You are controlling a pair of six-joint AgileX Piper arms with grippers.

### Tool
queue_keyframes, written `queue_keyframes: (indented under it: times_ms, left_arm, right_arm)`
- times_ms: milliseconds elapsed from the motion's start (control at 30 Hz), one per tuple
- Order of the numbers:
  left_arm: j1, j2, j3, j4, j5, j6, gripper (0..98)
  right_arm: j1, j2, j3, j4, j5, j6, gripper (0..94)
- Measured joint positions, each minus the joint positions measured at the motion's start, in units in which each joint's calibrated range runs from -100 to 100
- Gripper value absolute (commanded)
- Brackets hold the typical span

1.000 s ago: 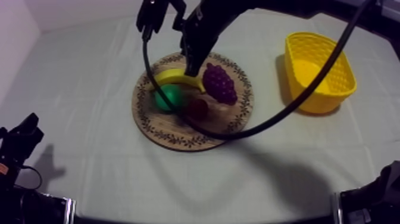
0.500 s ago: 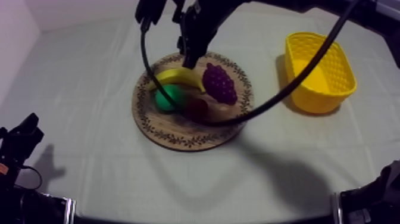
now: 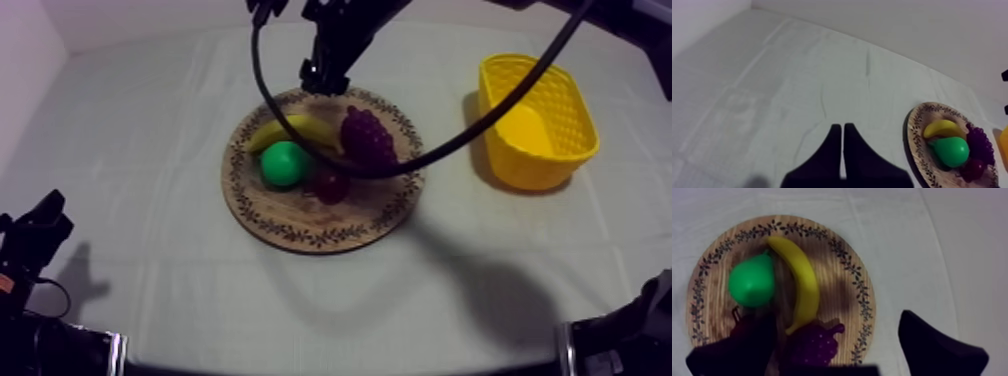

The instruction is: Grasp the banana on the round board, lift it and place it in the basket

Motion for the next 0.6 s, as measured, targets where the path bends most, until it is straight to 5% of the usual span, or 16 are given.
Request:
queue_keyframes:
  times_ms: [600]
  left_arm:
    - [0.00, 0.00, 0.00, 0.00, 0.00, 0.00, 0.1]
  right_arm:
    - [-1.69, 9.04, -1.99, 2.38, -1.66, -2.49, 90.6]
